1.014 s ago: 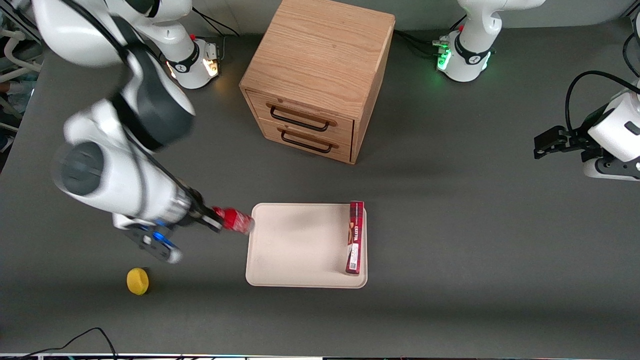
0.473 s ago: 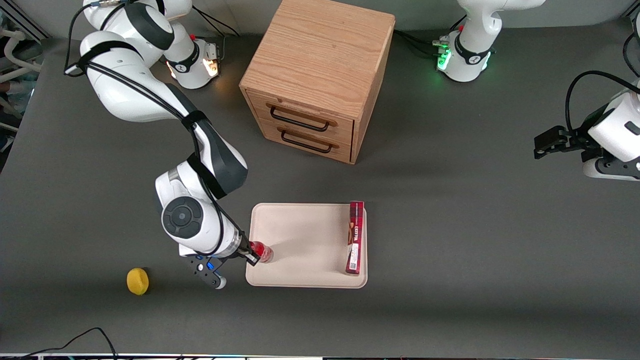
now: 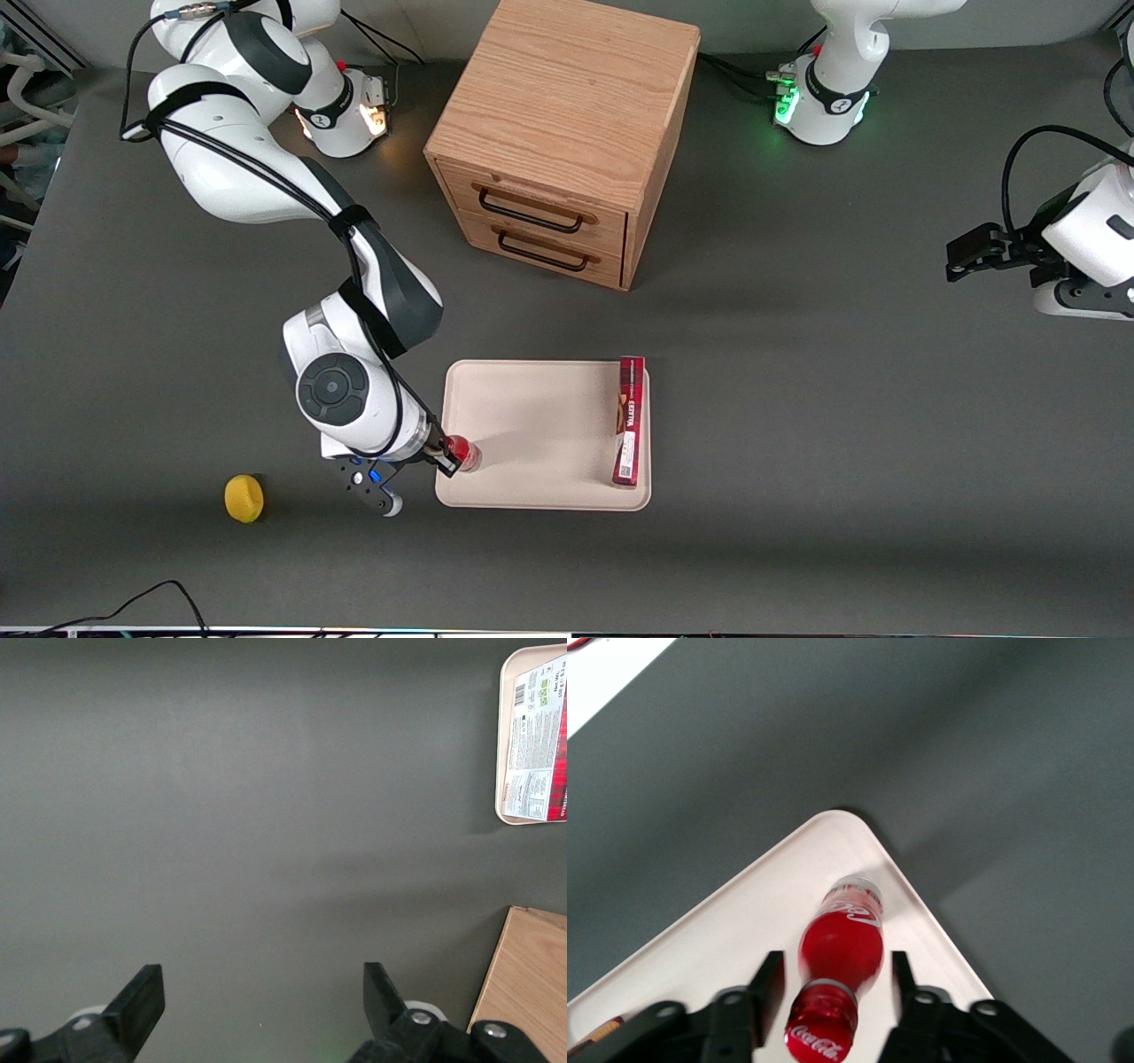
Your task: Place coke bottle on tray
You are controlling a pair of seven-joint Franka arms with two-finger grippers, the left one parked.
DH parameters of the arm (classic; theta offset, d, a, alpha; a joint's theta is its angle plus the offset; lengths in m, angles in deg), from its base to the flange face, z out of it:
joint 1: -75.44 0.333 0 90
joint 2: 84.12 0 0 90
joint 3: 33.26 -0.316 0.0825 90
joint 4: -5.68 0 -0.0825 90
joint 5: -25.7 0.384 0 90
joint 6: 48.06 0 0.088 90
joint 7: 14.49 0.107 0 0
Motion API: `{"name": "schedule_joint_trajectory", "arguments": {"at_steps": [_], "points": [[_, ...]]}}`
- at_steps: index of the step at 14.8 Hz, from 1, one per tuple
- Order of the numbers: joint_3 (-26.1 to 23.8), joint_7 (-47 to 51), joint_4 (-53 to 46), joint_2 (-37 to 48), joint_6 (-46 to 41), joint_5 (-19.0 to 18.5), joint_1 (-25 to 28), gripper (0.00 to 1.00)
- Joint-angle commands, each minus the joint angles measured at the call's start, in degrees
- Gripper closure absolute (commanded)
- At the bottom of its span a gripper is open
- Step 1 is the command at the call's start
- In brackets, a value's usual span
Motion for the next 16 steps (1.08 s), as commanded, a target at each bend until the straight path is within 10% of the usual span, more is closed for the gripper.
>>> {"name": "schedule_joint_trajectory", "arguments": {"at_steps": [1, 7, 12, 16], "points": [[-2.99, -0.77, -1.54, 4.51, -7.41, -2.33, -0.58, 0.00], [-5.63, -22.20, 5.30, 28.05, -29.66, 7.13, -7.60, 0.00], [12.61, -42.23, 22.31, 49.13, -33.56, 21.90, -8.14, 0.00], [20.99, -50.44, 47.53, 64.27, -23.12, 24.64, -7.97, 0.00]]}}
